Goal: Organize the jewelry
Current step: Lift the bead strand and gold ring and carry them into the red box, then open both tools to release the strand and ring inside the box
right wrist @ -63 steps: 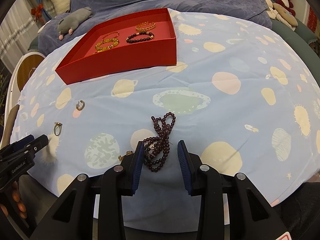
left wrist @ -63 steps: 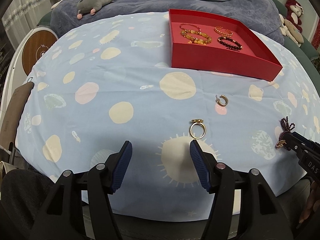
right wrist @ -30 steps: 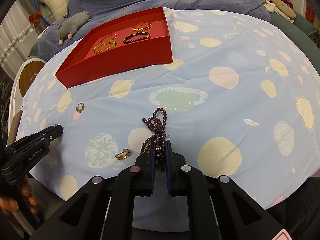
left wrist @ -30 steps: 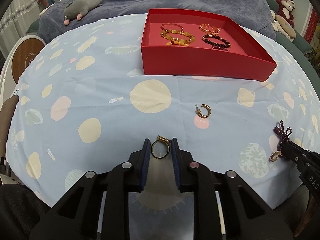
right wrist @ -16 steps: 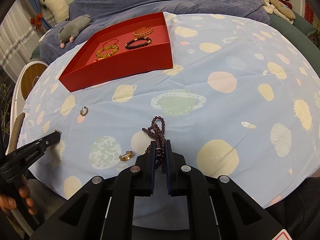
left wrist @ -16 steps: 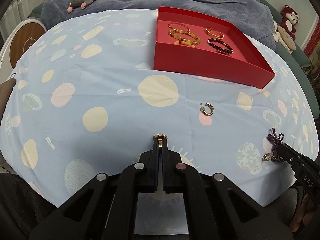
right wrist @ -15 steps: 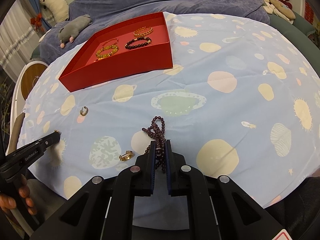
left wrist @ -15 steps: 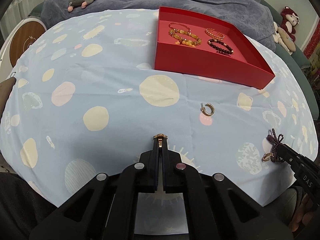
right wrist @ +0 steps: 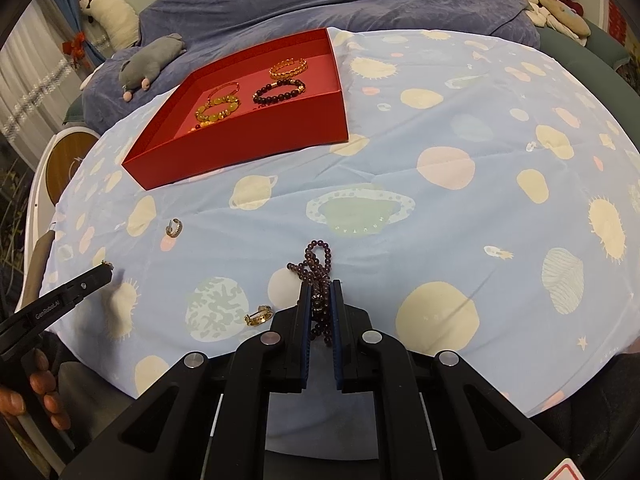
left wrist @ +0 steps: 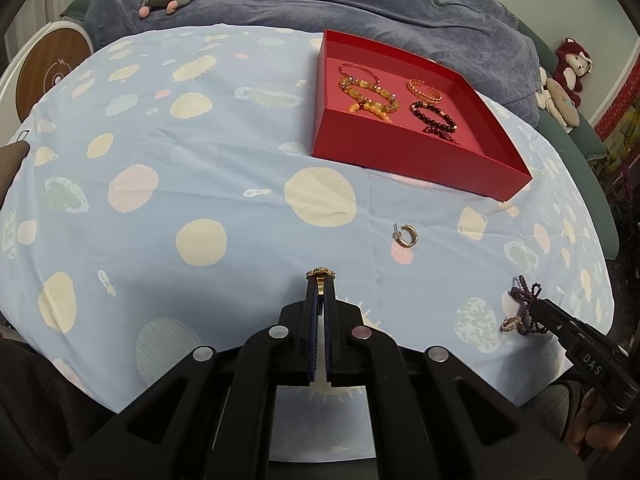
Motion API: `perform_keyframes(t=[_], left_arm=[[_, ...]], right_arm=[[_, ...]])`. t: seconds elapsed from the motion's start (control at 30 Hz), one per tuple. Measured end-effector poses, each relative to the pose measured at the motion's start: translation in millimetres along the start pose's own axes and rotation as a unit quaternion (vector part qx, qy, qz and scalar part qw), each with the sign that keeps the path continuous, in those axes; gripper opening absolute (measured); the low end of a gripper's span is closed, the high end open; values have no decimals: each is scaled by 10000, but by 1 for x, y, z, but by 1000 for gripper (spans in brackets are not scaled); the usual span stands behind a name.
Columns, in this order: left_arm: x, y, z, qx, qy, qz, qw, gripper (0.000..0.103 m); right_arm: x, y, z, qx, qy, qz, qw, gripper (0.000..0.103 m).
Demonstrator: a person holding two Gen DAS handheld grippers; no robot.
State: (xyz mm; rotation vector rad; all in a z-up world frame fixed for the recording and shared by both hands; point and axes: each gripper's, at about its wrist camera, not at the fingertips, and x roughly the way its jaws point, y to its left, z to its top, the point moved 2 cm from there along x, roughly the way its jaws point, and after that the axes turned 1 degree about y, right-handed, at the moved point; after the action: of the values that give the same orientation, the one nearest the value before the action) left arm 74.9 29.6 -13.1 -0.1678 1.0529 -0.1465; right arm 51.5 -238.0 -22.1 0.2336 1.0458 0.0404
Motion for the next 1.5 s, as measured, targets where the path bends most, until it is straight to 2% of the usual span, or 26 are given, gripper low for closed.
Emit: perform_keyframes(t=[0.4, 0.6, 0.8, 1.13, 1.33, 1.5], left_arm=[[-24, -24, 25, 235, -172, -194, 9994, 2], [-36, -45, 57, 432, -286, -324, 9981, 2], [-33, -66, 103, 676, -388, -406, 9961, 2], [9, -92, 183, 1034, -468, -233, 9933, 2], [49, -95, 216, 1071, -337, -90, 9936, 2], [82, -94, 234, 1094, -191, 19, 9938, 2]], right_arm=[[-31, 11, 31, -65, -364, 220, 9991, 8], [-48, 22, 69, -171, -636, 373, 9971, 8], [-50, 33, 122, -256, -849, 561, 9945, 8], [-7, 55, 201, -348, -869, 683, 9933, 8], [33, 61, 237, -318, -742, 724, 9941, 8], [66, 62, 254, -285, -600, 708, 9953, 8]])
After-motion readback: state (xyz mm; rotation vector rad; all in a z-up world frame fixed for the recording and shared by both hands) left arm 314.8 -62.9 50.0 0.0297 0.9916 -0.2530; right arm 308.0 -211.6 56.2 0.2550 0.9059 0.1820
